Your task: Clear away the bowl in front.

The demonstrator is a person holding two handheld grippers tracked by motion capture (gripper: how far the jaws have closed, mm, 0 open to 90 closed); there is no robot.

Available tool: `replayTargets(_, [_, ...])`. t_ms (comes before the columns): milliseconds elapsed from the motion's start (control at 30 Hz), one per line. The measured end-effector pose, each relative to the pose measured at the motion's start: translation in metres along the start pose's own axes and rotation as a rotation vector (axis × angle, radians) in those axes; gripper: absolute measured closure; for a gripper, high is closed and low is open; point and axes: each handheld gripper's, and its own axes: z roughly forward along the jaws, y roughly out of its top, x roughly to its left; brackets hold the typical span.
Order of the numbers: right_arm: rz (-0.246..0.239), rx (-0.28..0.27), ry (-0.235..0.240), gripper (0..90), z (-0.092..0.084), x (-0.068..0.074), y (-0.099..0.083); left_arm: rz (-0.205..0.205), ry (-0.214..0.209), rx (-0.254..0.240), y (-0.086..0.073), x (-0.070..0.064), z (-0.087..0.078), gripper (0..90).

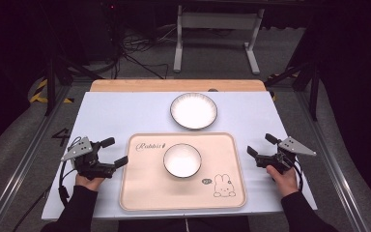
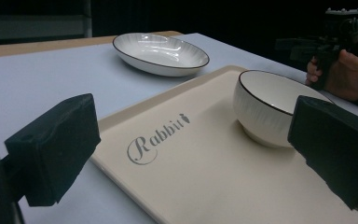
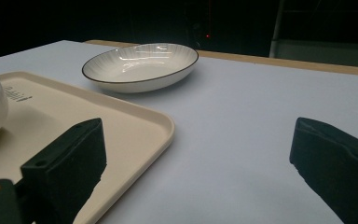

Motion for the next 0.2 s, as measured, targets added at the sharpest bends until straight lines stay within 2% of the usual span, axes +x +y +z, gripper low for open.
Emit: replayTargets(200, [0.000, 0.001, 0.002, 4.2, 0.0001, -0.0001, 0.0000, -0.001, 0.000, 0.020, -0.0007, -0.0011, 0.0027, 2.4])
